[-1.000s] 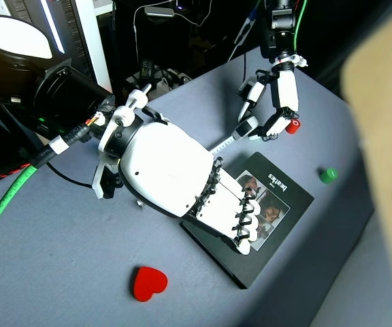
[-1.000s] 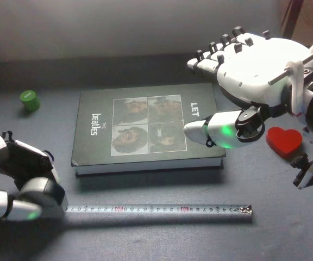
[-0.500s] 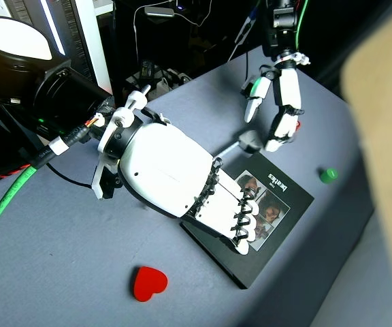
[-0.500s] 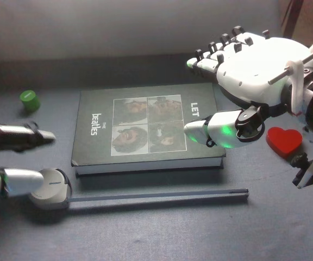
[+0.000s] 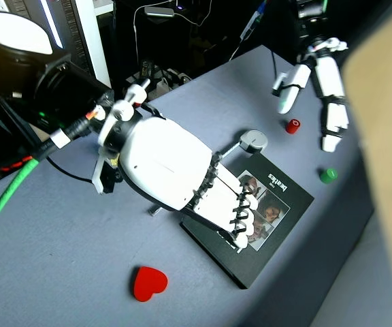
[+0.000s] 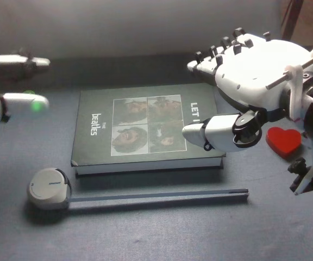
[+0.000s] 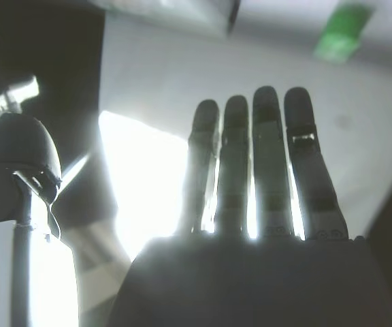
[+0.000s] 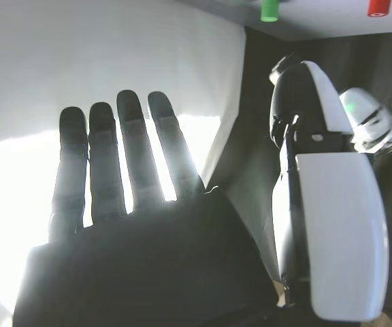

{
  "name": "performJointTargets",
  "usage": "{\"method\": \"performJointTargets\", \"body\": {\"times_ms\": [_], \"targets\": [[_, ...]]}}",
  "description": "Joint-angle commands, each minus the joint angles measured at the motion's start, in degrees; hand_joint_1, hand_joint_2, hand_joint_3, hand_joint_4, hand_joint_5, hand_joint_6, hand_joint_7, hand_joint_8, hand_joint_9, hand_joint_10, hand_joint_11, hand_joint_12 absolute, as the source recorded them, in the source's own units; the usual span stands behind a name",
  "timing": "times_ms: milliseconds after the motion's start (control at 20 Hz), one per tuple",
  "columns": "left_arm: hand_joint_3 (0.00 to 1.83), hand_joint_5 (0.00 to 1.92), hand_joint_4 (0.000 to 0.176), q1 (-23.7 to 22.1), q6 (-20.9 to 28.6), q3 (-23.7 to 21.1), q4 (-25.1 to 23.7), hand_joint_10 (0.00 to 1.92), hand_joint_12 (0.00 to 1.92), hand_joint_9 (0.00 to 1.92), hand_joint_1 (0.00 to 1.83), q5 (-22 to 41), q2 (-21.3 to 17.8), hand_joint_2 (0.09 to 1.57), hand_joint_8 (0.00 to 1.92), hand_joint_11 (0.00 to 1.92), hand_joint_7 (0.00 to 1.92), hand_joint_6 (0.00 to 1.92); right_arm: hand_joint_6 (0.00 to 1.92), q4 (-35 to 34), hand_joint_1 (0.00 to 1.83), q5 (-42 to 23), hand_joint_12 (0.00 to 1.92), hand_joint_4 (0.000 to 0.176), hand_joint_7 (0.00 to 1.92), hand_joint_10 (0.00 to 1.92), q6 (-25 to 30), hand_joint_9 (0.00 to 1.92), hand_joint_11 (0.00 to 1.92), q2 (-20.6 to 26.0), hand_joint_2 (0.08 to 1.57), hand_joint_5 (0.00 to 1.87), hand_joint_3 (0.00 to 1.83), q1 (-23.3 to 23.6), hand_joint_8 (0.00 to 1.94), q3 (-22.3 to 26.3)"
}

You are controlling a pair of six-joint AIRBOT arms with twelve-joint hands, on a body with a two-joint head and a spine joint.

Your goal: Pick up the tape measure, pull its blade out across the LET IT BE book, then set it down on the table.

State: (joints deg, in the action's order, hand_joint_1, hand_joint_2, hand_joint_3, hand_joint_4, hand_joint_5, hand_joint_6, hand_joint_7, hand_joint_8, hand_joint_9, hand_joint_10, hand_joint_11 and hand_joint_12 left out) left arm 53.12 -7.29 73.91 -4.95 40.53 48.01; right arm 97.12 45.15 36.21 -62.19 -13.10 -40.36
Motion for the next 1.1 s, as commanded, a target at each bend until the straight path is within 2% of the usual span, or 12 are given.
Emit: {"method": "performJointTargets", "body": {"times_ms": [0, 100, 150, 250, 350, 600, 650, 700, 800, 850, 900, 1050], "targets": [[0.00, 0.37, 0.000, -2.67, -1.51, 0.18, 2.96, 0.03, 0.85, 0.57, 0.35, 3.65, 0.35, 0.99, 0.01, 0.21, 0.51, 0.00, 0.03, 3.81, 0.28, 4.34, 0.93, 0.000, 0.56, 0.05, 0.12, 0.51, 0.12, -0.28, 1.12, 0.45, 0.00, 0.77, 0.02, 0.47], [0.00, 0.58, 0.000, -11.22, -12.76, -0.43, 7.31, 0.15, 1.08, 0.82, 0.43, -0.84, 1.48, 1.01, 0.05, 0.44, 0.73, 0.02, 0.18, 3.80, 0.53, 8.47, 1.31, 0.000, 0.98, 0.80, -0.25, 0.81, 0.60, -1.60, 1.12, 0.89, 0.00, 1.25, 0.25, 0.88], [0.00, 0.72, 0.000, -13.03, -17.26, -0.99, 10.00, 0.52, 1.20, 0.79, 0.47, -1.95, 1.57, 1.02, 0.09, 0.55, 0.79, 0.02, 0.79, 3.80, 0.63, 9.25, 1.55, 0.000, 0.93, 1.24, -0.36, 0.80, 0.75, -1.86, 1.10, 0.83, 0.00, 1.32, 0.73, 0.97], [0.00, 0.64, 0.000, -24.09, -43.95, -3.71, 25.79, 1.43, 1.57, 0.69, 0.61, -10.91, 2.39, 1.05, 1.09, 0.69, 0.67, 1.02, 1.71, 3.80, 0.80, 11.97, 1.91, 0.000, 0.81, 1.87, -0.67, 0.91, 0.99, -3.04, 1.09, 0.73, 0.00, 1.54, 1.61, 1.58], [0.00, 0.61, 0.000, -32.27, -74.39, -5.53, 47.44, 1.87, 1.89, 0.78, 0.81, -20.80, 3.09, 1.08, 1.81, 0.81, 0.69, 1.78, 1.91, 3.80, 0.88, 12.82, 1.92, 0.000, 0.90, 1.92, -0.69, 1.08, 1.19, -3.66, 1.08, 0.80, 0.00, 1.55, 1.93, 1.96], [0.00, 1.25, 0.000, -40.00, -131.58, -15.79, 91.62, 1.92, 1.92, 1.35, 1.05, -13.24, 3.46, 1.08, 1.92, 1.39, 1.31, 1.92, 1.92, 3.80, 0.92, 14.35, 1.92, 0.000, 1.16, 1.92, -0.52, 1.41, 1.57, -4.34, 1.13, 0.95, 0.01, 1.72, 1.94, 2.22], [0.00, 1.30, 0.063, -40.50, -140.06, -18.93, 97.80, 1.92, 1.92, 1.41, 1.02, -9.25, 3.31, 1.08, 1.92, 1.45, 1.35, 1.92, 1.92, 3.80, 0.91, 14.86, 1.92, 0.000, 1.26, 1.92, -0.34, 1.52, 1.68, -4.52, 1.16, 1.04, 0.01, 1.73, 1.94, 2.22], [0.01, 1.32, 0.171, -40.90, -144.47, -21.44, 99.84, 1.92, 1.92, 1.43, 0.98, -5.84, 3.19, 1.12, 1.92, 1.48, 1.37, 1.92, 1.92, 3.80, 0.89, 15.14, 1.92, 0.000, 1.36, 1.92, -0.30, 1.61, 1.76, -4.61, 1.22, 1.14, 0.02, 1.74, 1.94, 2.22], [0.01, 1.32, 0.175, -41.42, -146.94, -27.03, 101.80, 1.92, 1.92, 1.44, 0.95, 3.21, 3.39, 1.14, 1.92, 1.49, 1.37, 1.92, 1.92, 3.80, 0.91, 15.65, 1.92, 0.000, 1.39, 1.92, -0.04, 1.62, 1.77, -4.77, 1.25, 1.18, 0.01, 1.80, 1.94, 2.22], [0.01, 1.31, 0.176, -42.04, -147.83, -29.67, 103.70, 1.92, 1.92, 1.44, 0.94, 8.49, 3.72, 1.15, 1.92, 1.50, 1.38, 1.92, 1.92, 3.80, 0.93, 15.75, 1.92, 0.048, 1.39, 1.92, 0.00, 1.62, 1.77, -4.81, 1.26, 1.19, 0.00, 1.87, 1.94, 2.21], [0.01, 1.30, 0.176, -42.54, -148.16, -31.37, 104.46, 1.92, 1.92, 1.45, 0.93, 11.30, 4.04, 1.16, 1.92, 1.50, 1.38, 1.92, 1.92, 3.80, 0.95, 15.86, 1.92, 0.150, 1.39, 1.92, 0.04, 1.62, 1.77, -4.82, 1.27, 1.20, 0.00, 1.92, 1.94, 2.21], [0.00, 1.29, 0.176, -43.99, -148.17, -35.68, 106.04, 1.92, 1.92, 1.44, 0.94, 19.17, 6.31, 1.15, 1.92, 1.50, 1.37, 1.92, 1.92, 3.82, 0.98, 15.98, 1.92, 0.176, 1.39, 1.92, 0.06, 1.62, 1.76, -4.84, 1.26, 1.19, 0.00, 1.89, 1.94, 2.21]]}}
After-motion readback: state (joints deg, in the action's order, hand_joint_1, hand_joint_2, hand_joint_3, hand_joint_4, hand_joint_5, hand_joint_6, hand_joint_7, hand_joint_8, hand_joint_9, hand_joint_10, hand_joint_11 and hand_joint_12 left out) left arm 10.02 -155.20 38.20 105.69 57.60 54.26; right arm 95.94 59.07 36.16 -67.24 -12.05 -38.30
